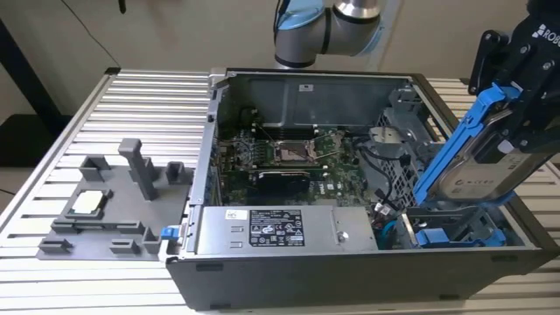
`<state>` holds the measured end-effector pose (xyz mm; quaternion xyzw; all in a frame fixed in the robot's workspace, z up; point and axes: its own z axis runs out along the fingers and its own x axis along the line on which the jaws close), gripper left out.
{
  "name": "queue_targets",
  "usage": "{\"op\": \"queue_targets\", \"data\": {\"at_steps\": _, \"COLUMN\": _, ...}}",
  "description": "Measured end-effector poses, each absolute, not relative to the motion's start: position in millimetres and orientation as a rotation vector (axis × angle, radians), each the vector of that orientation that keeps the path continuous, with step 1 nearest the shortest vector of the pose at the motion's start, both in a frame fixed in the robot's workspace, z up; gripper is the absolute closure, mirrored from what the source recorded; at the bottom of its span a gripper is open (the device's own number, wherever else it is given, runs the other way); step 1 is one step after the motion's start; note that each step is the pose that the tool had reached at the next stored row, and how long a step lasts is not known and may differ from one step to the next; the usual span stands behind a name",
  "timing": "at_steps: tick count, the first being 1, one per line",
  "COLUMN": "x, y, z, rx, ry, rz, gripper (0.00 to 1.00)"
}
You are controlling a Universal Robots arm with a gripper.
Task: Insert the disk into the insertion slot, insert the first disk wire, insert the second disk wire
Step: 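Insert the disk into the insertion slot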
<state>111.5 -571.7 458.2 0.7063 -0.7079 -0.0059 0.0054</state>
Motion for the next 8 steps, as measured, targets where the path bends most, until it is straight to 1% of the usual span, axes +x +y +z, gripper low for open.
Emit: {"op": "queue_targets", "data": {"at_steps": 8, "x": 113.2, "y": -571.7, "z": 447.1, "rx": 2.22, "ry": -2.208, "rz": -0.018, "gripper": 0.67}}
